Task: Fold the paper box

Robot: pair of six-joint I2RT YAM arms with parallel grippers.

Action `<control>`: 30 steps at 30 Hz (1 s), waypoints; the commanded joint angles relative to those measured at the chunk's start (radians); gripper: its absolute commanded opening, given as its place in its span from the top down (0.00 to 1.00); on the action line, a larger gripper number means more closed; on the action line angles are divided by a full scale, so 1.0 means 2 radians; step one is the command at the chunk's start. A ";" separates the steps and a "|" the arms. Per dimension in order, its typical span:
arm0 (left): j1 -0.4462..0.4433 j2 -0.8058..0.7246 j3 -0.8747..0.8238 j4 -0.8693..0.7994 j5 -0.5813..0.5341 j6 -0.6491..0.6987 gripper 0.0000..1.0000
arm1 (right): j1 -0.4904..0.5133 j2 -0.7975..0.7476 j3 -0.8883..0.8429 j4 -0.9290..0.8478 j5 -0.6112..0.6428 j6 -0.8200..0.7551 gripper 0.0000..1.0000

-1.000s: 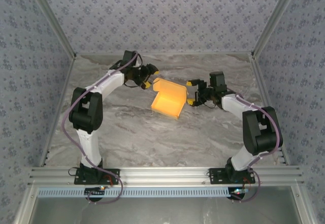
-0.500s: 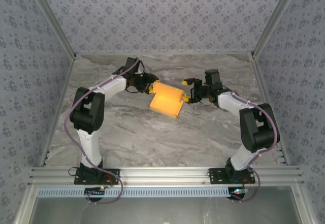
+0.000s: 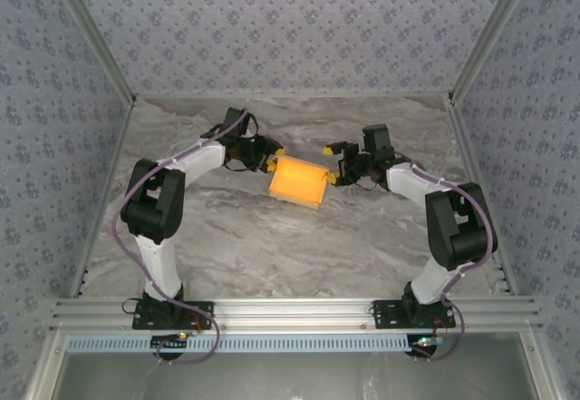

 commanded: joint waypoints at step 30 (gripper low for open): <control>-0.025 -0.078 -0.124 -0.016 -0.122 0.150 0.64 | 0.038 -0.013 0.165 -0.354 0.154 -0.502 0.27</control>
